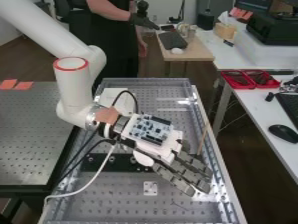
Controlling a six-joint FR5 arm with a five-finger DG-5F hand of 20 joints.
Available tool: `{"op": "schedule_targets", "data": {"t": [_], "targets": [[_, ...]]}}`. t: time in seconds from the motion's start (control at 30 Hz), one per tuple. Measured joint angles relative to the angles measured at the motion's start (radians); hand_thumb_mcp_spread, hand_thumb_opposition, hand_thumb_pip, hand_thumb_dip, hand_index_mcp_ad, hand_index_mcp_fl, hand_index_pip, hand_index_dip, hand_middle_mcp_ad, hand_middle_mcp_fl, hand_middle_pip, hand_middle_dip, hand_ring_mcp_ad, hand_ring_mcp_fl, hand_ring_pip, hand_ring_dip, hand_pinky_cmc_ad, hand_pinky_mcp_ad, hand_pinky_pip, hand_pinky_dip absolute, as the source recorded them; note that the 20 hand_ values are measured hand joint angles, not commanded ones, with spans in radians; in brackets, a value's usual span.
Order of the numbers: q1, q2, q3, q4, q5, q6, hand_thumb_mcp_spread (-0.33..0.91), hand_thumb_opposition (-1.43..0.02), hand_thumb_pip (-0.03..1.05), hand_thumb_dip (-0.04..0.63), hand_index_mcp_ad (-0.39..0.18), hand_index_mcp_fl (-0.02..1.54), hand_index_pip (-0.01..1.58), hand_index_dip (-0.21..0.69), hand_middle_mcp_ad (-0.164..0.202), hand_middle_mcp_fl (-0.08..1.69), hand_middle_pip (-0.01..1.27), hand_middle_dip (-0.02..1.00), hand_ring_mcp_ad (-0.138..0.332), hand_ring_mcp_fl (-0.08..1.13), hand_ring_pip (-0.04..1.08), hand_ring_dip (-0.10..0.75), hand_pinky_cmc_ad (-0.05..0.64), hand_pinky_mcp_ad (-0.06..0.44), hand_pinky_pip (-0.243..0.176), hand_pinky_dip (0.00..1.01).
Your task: Grab the drill bit and place it in the clear container
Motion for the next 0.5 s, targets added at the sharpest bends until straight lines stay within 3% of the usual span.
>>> {"op": "schedule_targets", "data": {"t": [0.5], "targets": [[-0.001, -0.004, 0.001, 0.008, -0.002, 0.007, 0.68, -0.89, 0.37, 0.239, -0.246, 0.71, 1.07, 0.269, 0.063, 0.20, 0.14, 0.16, 0.190, 0.02, 0.10, 0.007, 0.298, 0.178, -0.091, 0.19]]}}
